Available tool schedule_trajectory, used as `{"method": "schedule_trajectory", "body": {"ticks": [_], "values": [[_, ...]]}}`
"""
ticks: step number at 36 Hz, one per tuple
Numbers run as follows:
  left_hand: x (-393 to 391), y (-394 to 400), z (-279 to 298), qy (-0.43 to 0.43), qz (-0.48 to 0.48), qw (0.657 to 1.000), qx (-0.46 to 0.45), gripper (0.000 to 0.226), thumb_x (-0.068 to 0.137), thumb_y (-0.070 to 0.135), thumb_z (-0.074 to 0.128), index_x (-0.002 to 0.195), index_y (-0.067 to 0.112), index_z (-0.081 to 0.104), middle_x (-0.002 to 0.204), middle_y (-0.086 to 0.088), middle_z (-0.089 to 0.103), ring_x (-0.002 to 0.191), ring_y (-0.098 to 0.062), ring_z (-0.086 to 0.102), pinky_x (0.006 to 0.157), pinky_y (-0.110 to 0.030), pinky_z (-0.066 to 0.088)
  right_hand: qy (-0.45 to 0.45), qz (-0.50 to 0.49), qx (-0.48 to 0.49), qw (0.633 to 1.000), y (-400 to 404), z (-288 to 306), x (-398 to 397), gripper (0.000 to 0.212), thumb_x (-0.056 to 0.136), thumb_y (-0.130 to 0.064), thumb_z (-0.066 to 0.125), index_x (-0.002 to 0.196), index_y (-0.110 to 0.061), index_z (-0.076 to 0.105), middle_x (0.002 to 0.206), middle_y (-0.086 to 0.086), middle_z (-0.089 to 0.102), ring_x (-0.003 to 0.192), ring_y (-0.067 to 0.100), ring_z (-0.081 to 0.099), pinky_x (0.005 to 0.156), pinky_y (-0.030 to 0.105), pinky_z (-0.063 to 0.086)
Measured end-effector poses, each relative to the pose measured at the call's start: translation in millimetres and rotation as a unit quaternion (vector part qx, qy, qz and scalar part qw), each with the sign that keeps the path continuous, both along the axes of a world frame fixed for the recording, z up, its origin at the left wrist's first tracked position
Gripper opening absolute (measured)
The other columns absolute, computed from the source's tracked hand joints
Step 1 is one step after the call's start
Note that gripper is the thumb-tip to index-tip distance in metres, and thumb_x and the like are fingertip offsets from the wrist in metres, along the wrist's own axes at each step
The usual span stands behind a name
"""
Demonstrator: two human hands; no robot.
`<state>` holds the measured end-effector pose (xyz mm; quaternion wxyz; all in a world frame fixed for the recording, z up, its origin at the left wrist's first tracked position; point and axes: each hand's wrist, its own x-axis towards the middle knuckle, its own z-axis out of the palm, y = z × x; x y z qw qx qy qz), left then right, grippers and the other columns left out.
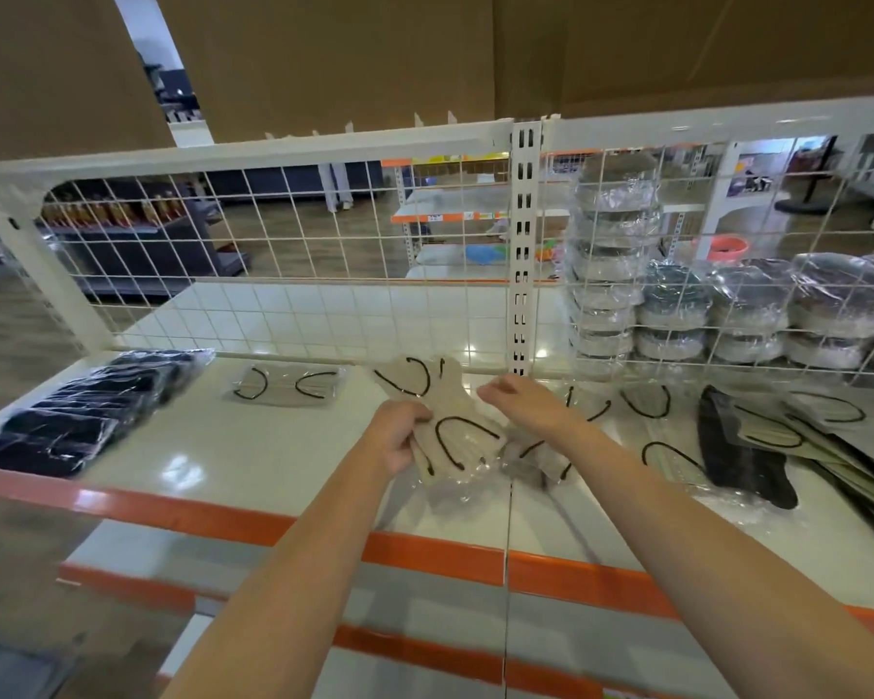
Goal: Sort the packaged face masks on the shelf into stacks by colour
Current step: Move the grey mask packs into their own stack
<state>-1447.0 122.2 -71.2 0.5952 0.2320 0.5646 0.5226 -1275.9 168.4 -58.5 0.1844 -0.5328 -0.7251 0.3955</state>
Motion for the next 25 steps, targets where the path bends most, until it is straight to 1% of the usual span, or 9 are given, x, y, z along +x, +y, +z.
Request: {"method": "schedule_trajectory", "body": {"ticks": [3, 5, 9, 11, 14, 17, 20, 23, 25], "values": [[-7, -3, 1, 0.037, 0.024, 0.999, -0.008, 0.019, 0.091, -0.009, 0.042, 0.104, -0.004, 0.056, 0.084, -0.017, 0.062, 0.073, -0.026, 0.061, 0.066, -0.036, 0.051, -0.233, -0.085, 0.036, 0.968, 4, -38, 23, 0.07, 0.084, -0.049, 0.057, 0.139, -0.01, 0.037, 0.145, 0.013, 0.033, 0.135, 0.031, 0.029, 0.106, 0.043, 0.031], [-13, -4, 0, 0.048, 0.026, 0.999, -0.005, 0.013, 0.091, -0.006, 0.046, 0.096, -0.004, 0.058, 0.081, -0.017, 0.062, 0.068, -0.024, 0.062, 0.069, -0.037, 0.053, -0.276, -0.102, 0.028, 0.955, -3, -61, 39, 0.077, 0.08, -0.054, 0.06, 0.139, -0.013, 0.033, 0.146, 0.011, 0.027, 0.136, 0.029, 0.024, 0.106, 0.044, 0.029], [-18, -8, 3, 0.046, 0.036, 0.998, -0.008, 0.013, 0.094, 0.0, 0.046, 0.093, -0.001, 0.059, 0.081, -0.015, 0.063, 0.07, -0.024, 0.061, 0.071, -0.037, 0.051, -0.257, -0.104, 0.074, 0.958, 3, -62, 49, 0.034, 0.091, -0.037, 0.052, 0.115, -0.013, 0.052, 0.126, 0.009, 0.046, 0.119, 0.026, 0.044, 0.099, 0.041, 0.039], [-17, -7, 1, 0.024, 0.041, 0.999, -0.02, 0.017, 0.096, 0.002, 0.043, 0.104, -0.002, 0.058, 0.086, -0.016, 0.063, 0.078, -0.026, 0.061, 0.075, -0.04, 0.051, -0.223, -0.118, 0.051, 0.966, 10, -51, 48, 0.007, 0.089, -0.019, 0.051, 0.09, -0.012, 0.054, 0.101, 0.008, 0.058, 0.101, 0.026, 0.056, 0.083, 0.035, 0.046], [-12, -4, -2, -0.007, 0.034, 0.999, -0.032, 0.029, 0.098, 0.011, 0.044, 0.121, -0.002, 0.056, 0.093, -0.016, 0.065, 0.084, -0.028, 0.062, 0.079, -0.042, 0.051, -0.123, -0.104, 0.042, 0.986, 12, -27, 40, 0.024, 0.086, -0.015, 0.054, 0.065, -0.017, 0.041, 0.067, 0.0, 0.048, 0.07, 0.018, 0.05, 0.06, 0.025, 0.037], [-4, 0, -3, -0.065, 0.003, 0.998, -0.024, 0.048, 0.097, 0.041, 0.046, 0.125, 0.004, 0.058, 0.111, -0.018, 0.066, 0.101, -0.03, 0.063, 0.087, -0.042, 0.049, 0.027, -0.046, 0.043, 0.998, -1, 5, 22, 0.025, 0.086, -0.023, 0.062, 0.066, -0.019, 0.048, 0.066, -0.003, 0.049, 0.066, 0.014, 0.047, 0.059, 0.024, 0.035], [3, 3, -1, -0.093, -0.074, 0.993, -0.018, 0.07, 0.087, 0.063, 0.046, 0.121, 0.004, 0.061, 0.12, -0.021, 0.063, 0.113, -0.033, 0.059, 0.098, -0.044, 0.045, 0.14, 0.103, -0.096, 0.98, -19, 29, 11, 0.003, 0.088, -0.027, 0.064, 0.09, -0.025, 0.065, 0.09, -0.013, 0.063, 0.087, 0.003, 0.057, 0.08, 0.024, 0.043], [8, 4, 1, -0.05, -0.093, 0.994, 0.0, 0.04, 0.088, 0.025, 0.06, 0.116, -0.003, 0.061, 0.115, -0.024, 0.064, 0.106, -0.034, 0.063, 0.087, -0.039, 0.052, 0.206, 0.153, -0.176, 0.95, -22, 26, 7, 0.016, 0.093, -0.03, 0.056, 0.099, -0.025, 0.069, 0.11, -0.013, 0.067, 0.108, -0.001, 0.057, 0.091, 0.025, 0.046], [9, 3, 4, 0.002, -0.063, 0.998, 0.008, 0.017, 0.085, -0.004, 0.052, 0.099, -0.005, 0.062, 0.088, -0.02, 0.067, 0.078, -0.028, 0.067, 0.067, -0.033, 0.055, 0.228, 0.058, -0.116, 0.965, -15, 14, 5, 0.019, 0.094, -0.026, 0.054, 0.102, -0.016, 0.068, 0.114, -0.003, 0.066, 0.108, 0.01, 0.059, 0.092, 0.028, 0.049]]}}
